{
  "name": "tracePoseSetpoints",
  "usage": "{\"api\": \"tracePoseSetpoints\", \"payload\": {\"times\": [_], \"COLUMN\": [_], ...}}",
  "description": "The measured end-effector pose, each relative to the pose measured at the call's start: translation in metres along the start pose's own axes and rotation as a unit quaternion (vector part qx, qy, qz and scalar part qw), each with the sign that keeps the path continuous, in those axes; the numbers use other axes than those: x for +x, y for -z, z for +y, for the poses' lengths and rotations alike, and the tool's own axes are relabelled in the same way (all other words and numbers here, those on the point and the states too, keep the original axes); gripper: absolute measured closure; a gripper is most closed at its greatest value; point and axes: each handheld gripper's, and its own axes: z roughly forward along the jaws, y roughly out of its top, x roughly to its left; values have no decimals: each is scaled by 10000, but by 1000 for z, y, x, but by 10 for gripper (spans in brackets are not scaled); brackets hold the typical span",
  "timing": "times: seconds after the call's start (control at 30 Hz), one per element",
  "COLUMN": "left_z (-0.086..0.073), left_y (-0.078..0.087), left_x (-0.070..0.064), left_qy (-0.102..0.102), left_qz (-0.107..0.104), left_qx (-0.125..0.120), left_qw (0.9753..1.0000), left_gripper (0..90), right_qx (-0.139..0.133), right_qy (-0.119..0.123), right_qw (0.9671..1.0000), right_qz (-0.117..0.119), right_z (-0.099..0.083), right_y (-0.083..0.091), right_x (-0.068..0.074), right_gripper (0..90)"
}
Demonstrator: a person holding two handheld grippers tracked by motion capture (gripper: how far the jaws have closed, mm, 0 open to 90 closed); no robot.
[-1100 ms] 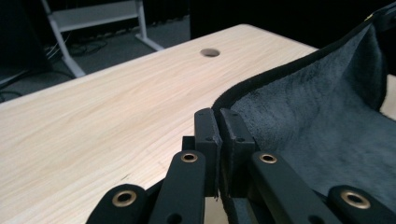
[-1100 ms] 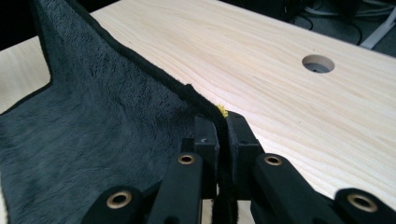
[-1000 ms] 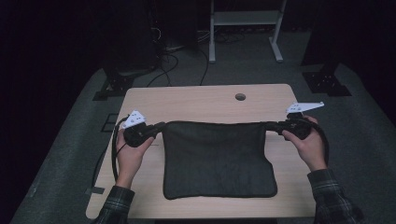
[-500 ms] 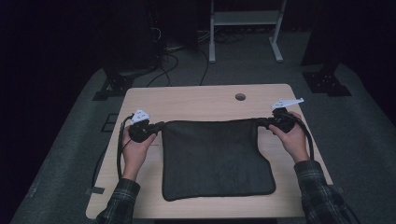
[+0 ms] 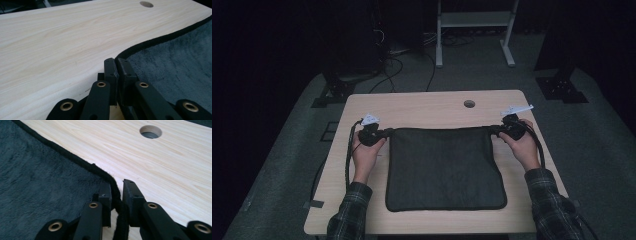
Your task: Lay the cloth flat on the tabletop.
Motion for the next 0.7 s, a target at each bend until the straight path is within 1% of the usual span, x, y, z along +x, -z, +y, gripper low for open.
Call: {"api": "tracePoseSetpoints", "payload": {"times": [0.07,0.1,0.13,0.17,0.2,0.23,0.27,0.3,0.33,0.37,0.4,0.5,0.53,0.57,0.63,0.7], "left_z": [1,1,2,2,3,4,5,6,7,8,8,7,6,5,4,2], "left_y": [-3,-4,-5,-6,-6,-6,-6,-5,-4,-2,-2,3,5,6,10,13], "left_x": [1,2,2,1,1,1,2,3,4,5,5,5,5,5,5,3], "left_qy": [43,28,14,20,14,28,100,149,131,100,139,112,99,141,156,178], "left_qz": [22,28,55,53,76,180,209,176,221,243,228,246,241,228,174,131], "left_qx": [-60,8,33,36,33,-1,-25,3,-12,44,37,125,140,113,144,178], "left_qw": [10000,10000,10000,10000,10000,9998,9997,9997,9997,9996,9996,9996,9996,9996,9996,9996], "left_gripper": [854,850,848,845,831,783,677,614,582,543,519,443,436,419,403,390], "right_qx": [1,-13,-34,-62,-93,-129,-142,-164,-153,-159,-136,-177,-200,-227,-200,-136], "right_qy": [8,24,5,10,-11,-41,-102,-159,-225,-235,-283,-349,-379,-416,-492,-428], "right_qw": [9999,9998,9996,9993,9993,9994,9996,9996,9996,9996,9995,9992,9991,9989,9986,9990], "right_qz": [-112,-202,-278,-355,-358,-309,-236,-135,-81,-75,-56,-52,-59,-34,-8,-2], "right_z": [-1,-1,-1,-2,-2,-2,-3,-3,-4,-5,-6,-9,-10,-11,-12,-13], "right_y": [-1,-2,-2,-3,-3,-3,-2,-2,-1,0,2,9,12,14,18,19], "right_x": [-2,-3,-4,-5,-6,-7,-8,-9,-11,-12,-14,-20,-22,-24,-24,-24], "right_gripper": [700,669,630,610,583,560,532,515,499,484,467,396,384,354,346,329]}}
